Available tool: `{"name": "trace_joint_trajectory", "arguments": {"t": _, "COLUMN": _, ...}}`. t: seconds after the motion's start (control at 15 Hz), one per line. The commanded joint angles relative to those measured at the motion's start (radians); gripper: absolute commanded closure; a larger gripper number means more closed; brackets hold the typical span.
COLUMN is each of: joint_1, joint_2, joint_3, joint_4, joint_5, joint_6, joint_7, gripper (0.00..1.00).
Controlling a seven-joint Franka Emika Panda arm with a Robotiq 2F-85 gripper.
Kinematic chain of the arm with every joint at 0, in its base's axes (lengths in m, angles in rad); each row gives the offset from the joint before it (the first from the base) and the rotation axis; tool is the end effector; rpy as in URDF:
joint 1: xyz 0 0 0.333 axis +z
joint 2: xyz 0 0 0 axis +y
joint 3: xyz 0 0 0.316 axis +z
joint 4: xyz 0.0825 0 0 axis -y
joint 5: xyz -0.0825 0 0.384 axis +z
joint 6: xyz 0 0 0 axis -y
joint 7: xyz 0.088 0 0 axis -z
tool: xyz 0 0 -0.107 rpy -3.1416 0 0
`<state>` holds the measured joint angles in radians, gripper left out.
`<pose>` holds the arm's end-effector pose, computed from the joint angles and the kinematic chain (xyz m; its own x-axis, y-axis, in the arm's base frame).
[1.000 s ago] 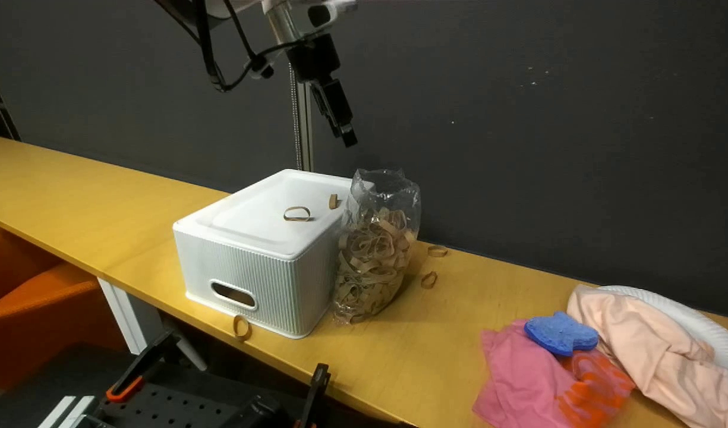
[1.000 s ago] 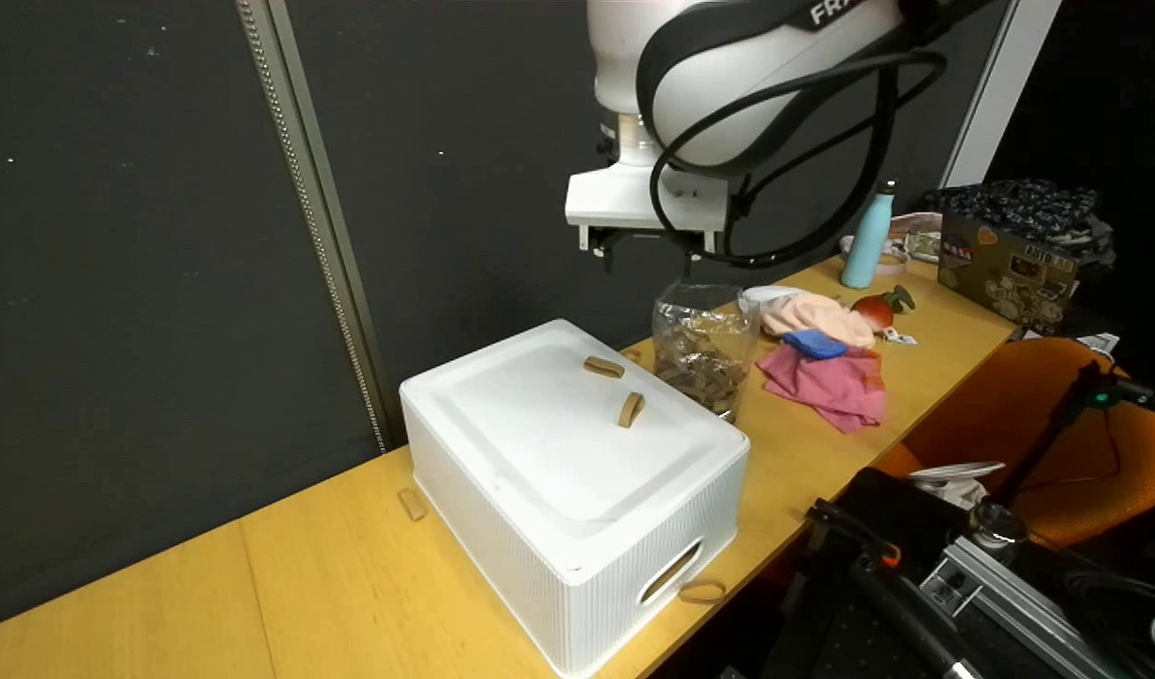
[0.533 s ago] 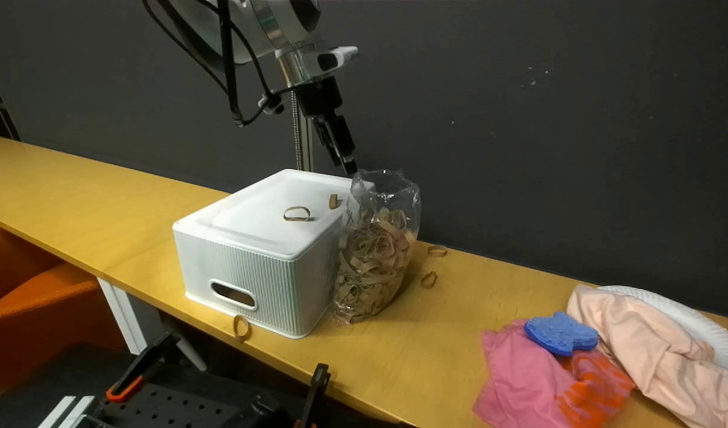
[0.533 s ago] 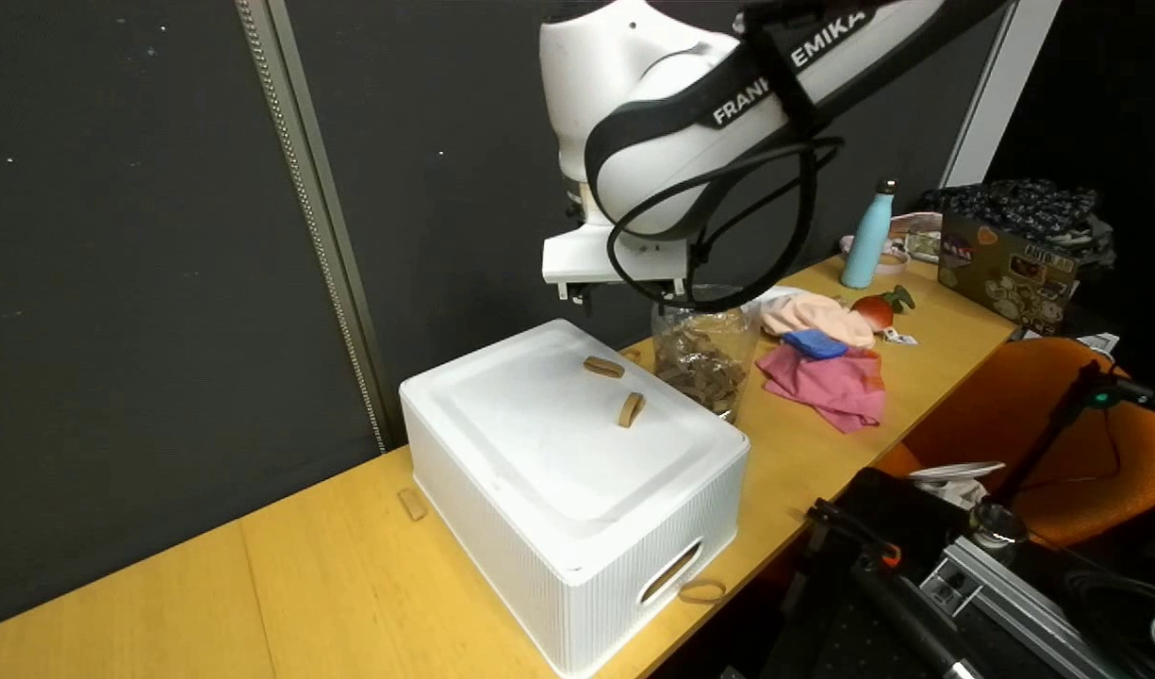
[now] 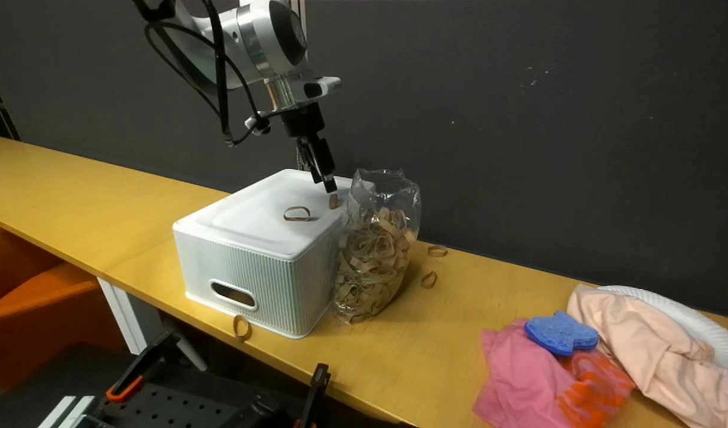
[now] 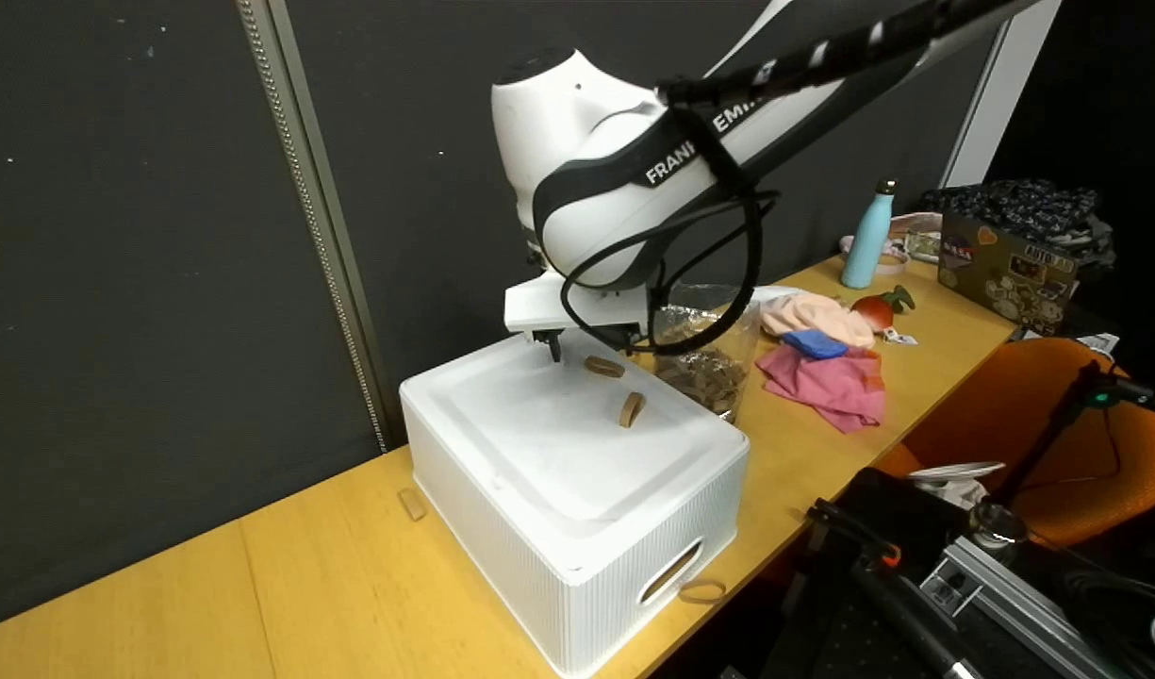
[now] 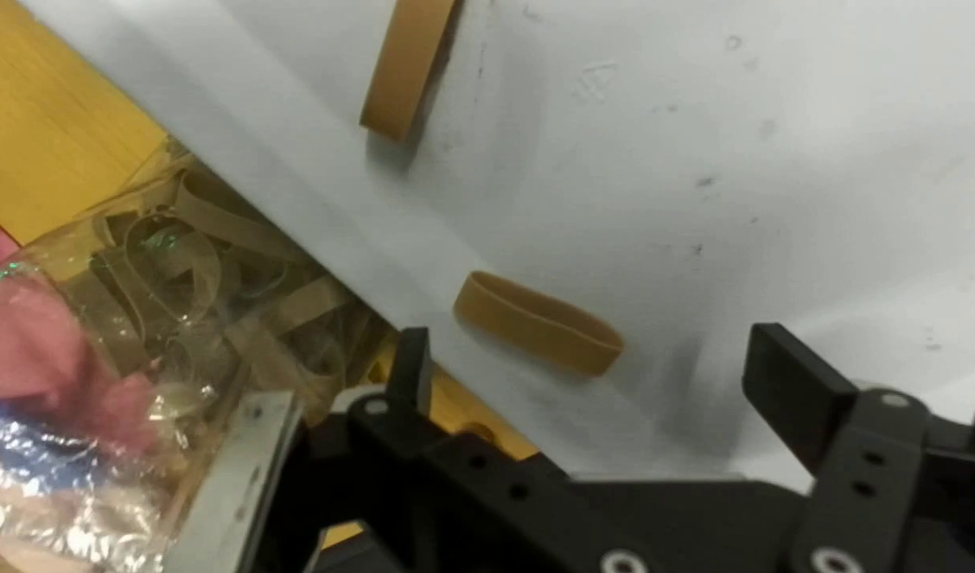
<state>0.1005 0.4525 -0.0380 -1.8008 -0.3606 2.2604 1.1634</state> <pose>0.6514 0.0333 0.2982 0.6397 -0.7252 0.2545 -0.7664 -0.6268 0.1405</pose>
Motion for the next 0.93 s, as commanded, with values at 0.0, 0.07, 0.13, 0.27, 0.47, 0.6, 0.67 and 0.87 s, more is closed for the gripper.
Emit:
{"name": "trace_joint_trajectory", "arguments": {"t": 0.0, "joint_1": 0.012, "joint_2": 0.027, "joint_3": -0.023, "joint_4": 0.018, "joint_5": 0.036, "joint_6": 0.008, "joint_7": -0.032, "gripper": 0.0}}
{"name": "trace_joint_trajectory", "arguments": {"t": 0.07, "joint_1": 0.013, "joint_2": 0.03, "joint_3": -0.028, "joint_4": 0.019, "joint_5": 0.039, "joint_6": 0.006, "joint_7": -0.034, "gripper": 0.0}}
{"name": "trace_joint_trajectory", "arguments": {"t": 0.13, "joint_1": 0.014, "joint_2": 0.033, "joint_3": -0.032, "joint_4": 0.022, "joint_5": 0.038, "joint_6": 0.003, "joint_7": -0.034, "gripper": 0.0}}
{"name": "trace_joint_trajectory", "arguments": {"t": 0.27, "joint_1": 0.016, "joint_2": 0.036, "joint_3": -0.039, "joint_4": 0.026, "joint_5": 0.036, "joint_6": -0.001, "joint_7": -0.035, "gripper": 0.0}}
{"name": "trace_joint_trajectory", "arguments": {"t": 0.47, "joint_1": 0.014, "joint_2": 0.043, "joint_3": -0.044, "joint_4": 0.028, "joint_5": 0.038, "joint_6": 0.0, "joint_7": -0.04, "gripper": 0.14}}
{"name": "trace_joint_trajectory", "arguments": {"t": 0.6, "joint_1": 0.014, "joint_2": 0.045, "joint_3": -0.047, "joint_4": 0.028, "joint_5": 0.038, "joint_6": 0.001, "joint_7": -0.042, "gripper": 0.35}}
{"name": "trace_joint_trajectory", "arguments": {"t": 0.67, "joint_1": 0.014, "joint_2": 0.046, "joint_3": -0.048, "joint_4": 0.027, "joint_5": 0.039, "joint_6": 0.001, "joint_7": -0.041, "gripper": 0.44}}
{"name": "trace_joint_trajectory", "arguments": {"t": 0.87, "joint_1": 0.015, "joint_2": 0.042, "joint_3": -0.05, "joint_4": 0.022, "joint_5": 0.038, "joint_6": 0.003, "joint_7": -0.039, "gripper": 0.66}}
